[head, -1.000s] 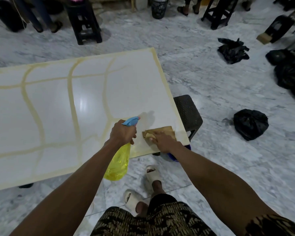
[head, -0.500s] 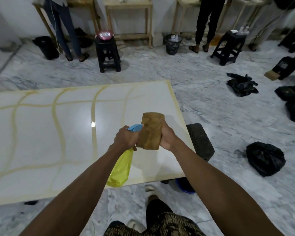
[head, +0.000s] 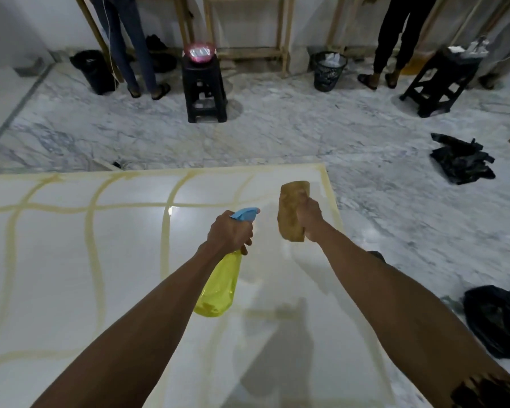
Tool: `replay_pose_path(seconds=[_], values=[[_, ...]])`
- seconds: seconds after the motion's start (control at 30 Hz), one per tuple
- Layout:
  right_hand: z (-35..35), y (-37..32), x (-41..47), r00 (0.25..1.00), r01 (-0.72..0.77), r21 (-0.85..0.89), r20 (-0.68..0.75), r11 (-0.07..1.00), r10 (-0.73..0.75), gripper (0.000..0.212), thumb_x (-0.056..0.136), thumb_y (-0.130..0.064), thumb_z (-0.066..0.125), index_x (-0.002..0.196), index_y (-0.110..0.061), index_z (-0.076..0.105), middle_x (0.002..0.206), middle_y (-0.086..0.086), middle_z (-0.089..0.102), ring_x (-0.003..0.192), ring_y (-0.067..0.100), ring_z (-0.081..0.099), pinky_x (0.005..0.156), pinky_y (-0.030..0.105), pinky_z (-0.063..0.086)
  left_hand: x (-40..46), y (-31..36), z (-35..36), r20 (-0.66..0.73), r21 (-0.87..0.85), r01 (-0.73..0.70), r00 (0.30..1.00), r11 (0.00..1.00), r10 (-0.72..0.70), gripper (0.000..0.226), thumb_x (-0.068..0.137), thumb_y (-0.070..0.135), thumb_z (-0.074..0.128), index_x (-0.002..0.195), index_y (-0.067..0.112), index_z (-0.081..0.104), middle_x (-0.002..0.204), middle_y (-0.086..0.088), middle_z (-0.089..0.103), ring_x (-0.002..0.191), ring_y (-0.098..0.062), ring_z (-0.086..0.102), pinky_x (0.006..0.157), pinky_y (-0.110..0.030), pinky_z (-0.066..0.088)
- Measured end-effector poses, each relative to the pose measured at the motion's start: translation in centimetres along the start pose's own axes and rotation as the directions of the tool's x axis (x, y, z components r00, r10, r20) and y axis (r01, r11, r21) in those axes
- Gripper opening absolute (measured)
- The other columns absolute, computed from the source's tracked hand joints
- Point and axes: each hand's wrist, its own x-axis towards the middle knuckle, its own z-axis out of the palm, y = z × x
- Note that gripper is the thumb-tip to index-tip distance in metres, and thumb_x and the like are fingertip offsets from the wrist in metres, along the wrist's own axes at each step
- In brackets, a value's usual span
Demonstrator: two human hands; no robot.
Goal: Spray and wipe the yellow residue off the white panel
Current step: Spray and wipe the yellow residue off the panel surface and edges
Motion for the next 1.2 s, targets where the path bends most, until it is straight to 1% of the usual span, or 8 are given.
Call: replay_pose_path(seconds=[0.17,0.27,0.4,0.5,0.67,0.83,1.03,1.2], values=[[1.2,-5.3,11.7,0.885,0.396,-0.47,-0.035,0.789,-0.465,0.05,0.105,-0.047,0.032,0.092,-0.007,0.058,0.083,0.015,0.062,0.087,0.039,0.064,0.065,0.033,0.038,7.7,2.9,-1.0,-0.011,-0.06,-0.039,0.999,0.997,0.038,0.053,0.071,0.03,0.059,0.118,0.01,0.075,0.07,-0.01,0.075,0.071,-0.043,0.077,0.059,-0.049,0.065],[3.8,-4.9,17.7,0.877,0.439,-0.668,0.172,0.601,-0.449,0.047,0.106,-0.042,0.031,0.135,-0.012,0.053,0.122,0.021,0.065,0.114,0.039,0.06,0.092,0.045,0.047,10.8,3.5,-1.8,-0.037,-0.091,-0.046,0.998,0.995,0.043,0.056,0.07,0.031,0.058,0.12,0.013,0.077,0.072,-0.012,0.072,0.074,-0.043,0.077,0.054,-0.043,0.063],[6.8,2.0,20.3,0.906,0.415,-0.888,0.381,0.198,-0.186,0.058,0.107,-0.039,0.027,0.158,-0.017,0.011,0.166,0.01,0.009,0.152,0.032,0.008,0.122,0.05,0.007,13.1,2.3,-2.6,-0.039,-0.069,-0.041,0.998,0.997,0.038,0.038,0.085,0.029,0.062,0.119,0.029,0.079,0.073,-0.01,0.072,0.078,-0.044,0.077,0.063,-0.049,0.065],[7.0,5.9,19.4,0.878,0.45,-0.872,0.394,0.191,-0.272,0.057,0.107,-0.042,0.024,0.159,-0.026,0.005,0.167,0.001,-0.003,0.153,0.027,-0.01,0.12,0.048,-0.009,13.2,1.4,-3.3,-0.049,-0.06,-0.029,0.998,0.998,0.026,0.034,0.1,0.017,0.058,0.126,0.032,0.076,0.079,-0.011,0.071,0.079,-0.041,0.077,0.061,-0.042,0.063],[4.8,8.7,16.0,0.841,0.503,-0.855,0.45,0.127,-0.299,0.058,0.105,-0.047,0.02,0.159,-0.029,0.012,0.167,0.001,0.003,0.154,0.029,-0.005,0.119,0.054,-0.003,11.4,-0.4,-3.8,-0.038,0.004,-0.006,0.999,1.0,0.006,0.029,0.098,0.019,0.057,0.114,0.035,0.076,0.074,-0.009,0.071,0.083,-0.046,0.077,0.077,-0.058,0.066],[4.2,12.3,10.4,0.845,0.506,-0.847,0.449,0.163,-0.29,0.074,0.09,-0.058,0.001,0.157,-0.031,0.017,0.167,0.001,0.008,0.154,0.031,-0.001,0.119,0.055,0.0,9.1,-2.0,-3.8,-0.03,0.045,-0.01,0.999,0.999,0.012,0.035,0.103,0.016,0.055,0.125,0.036,0.073,0.079,-0.011,0.072,0.087,-0.047,0.077,0.08,-0.058,0.065],[2.9,19.6,0.5,0.869,0.475,-0.856,0.421,0.203,-0.258,0.065,0.094,-0.053,0.013,0.155,-0.033,0.017,0.165,0.003,0.017,0.152,0.035,0.01,0.117,0.061,0.011,2.4,-6.1,-3.6,-0.017,0.059,-0.028,0.999,0.998,0.03,0.028,0.104,0.019,0.057,0.125,0.026,0.075,0.079,-0.012,0.073,0.083,-0.046,0.077,0.079,-0.059,0.065],[2.7,24.0,-10.1,0.912,0.404,-0.886,0.37,0.227,-0.178,0.081,0.082,-0.06,-0.01,0.157,-0.036,0.006,0.167,-0.002,0.0,0.154,0.029,-0.005,0.119,0.055,0.002,-5.8,-10.5,-4.0,0.004,0.049,-0.084,0.996,0.995,0.084,0.027,0.105,0.016,0.056,0.123,0.027,0.073,0.08,-0.012,0.072,0.082,-0.044,0.077,0.069,-0.048,0.065]])
